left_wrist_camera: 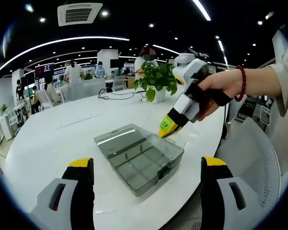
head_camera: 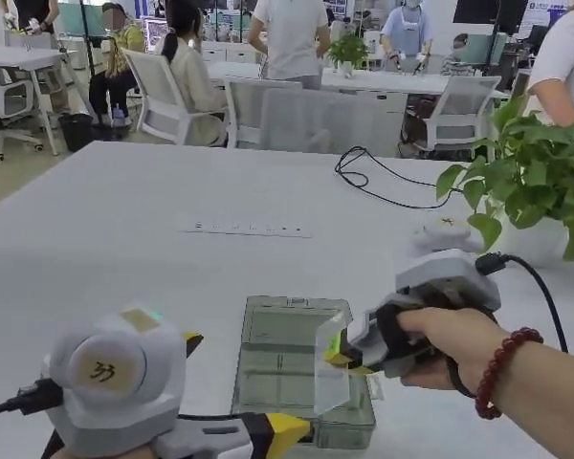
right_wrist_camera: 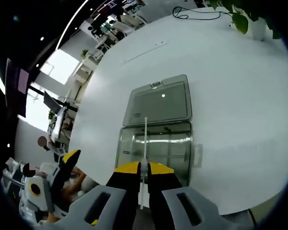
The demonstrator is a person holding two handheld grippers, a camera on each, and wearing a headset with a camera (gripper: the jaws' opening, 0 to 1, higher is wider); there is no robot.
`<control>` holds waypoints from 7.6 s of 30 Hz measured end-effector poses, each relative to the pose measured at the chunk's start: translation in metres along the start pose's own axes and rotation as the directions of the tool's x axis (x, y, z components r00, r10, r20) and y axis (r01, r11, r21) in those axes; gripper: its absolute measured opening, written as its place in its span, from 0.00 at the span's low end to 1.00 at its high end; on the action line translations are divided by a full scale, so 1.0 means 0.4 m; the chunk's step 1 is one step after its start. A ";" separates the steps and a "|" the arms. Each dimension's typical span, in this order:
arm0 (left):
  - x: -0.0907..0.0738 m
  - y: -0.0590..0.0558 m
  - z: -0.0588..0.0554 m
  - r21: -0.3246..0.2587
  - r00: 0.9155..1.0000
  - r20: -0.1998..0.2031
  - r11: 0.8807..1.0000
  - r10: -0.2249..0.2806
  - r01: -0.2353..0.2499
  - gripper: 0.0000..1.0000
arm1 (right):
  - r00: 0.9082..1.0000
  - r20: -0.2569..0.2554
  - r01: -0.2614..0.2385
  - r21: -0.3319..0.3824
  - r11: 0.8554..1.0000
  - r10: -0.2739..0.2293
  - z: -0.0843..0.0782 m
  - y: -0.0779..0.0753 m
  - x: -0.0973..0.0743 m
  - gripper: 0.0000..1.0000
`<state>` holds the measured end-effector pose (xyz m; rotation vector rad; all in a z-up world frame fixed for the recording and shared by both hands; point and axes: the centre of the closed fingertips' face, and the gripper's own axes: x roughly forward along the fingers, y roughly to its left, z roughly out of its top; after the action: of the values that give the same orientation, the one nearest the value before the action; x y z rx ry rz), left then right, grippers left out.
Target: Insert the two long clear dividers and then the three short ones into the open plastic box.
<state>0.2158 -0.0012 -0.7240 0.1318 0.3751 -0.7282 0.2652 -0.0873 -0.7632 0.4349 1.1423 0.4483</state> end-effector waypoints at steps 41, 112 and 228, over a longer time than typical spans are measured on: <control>-0.002 -0.004 -0.016 0.063 1.000 -0.017 0.998 -0.017 0.018 1.00 | 0.964 -0.204 0.183 0.036 0.983 -0.172 -0.011 -0.076 0.080 0.07; -0.015 0.043 -0.039 -0.001 0.998 -0.052 1.000 0.027 -0.027 0.96 | 0.892 -0.144 0.365 -0.329 0.871 -0.428 -0.035 -0.095 0.142 0.07; -0.011 0.218 -0.226 -0.128 0.883 -0.427 0.953 0.197 -0.274 0.49 | 0.901 0.365 0.122 -0.733 0.669 0.235 -0.074 -0.020 -0.148 0.82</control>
<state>0.2452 0.0884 -0.8071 0.1520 0.8138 -0.4143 0.2181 -0.1235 -0.7330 -0.1660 0.4254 0.7894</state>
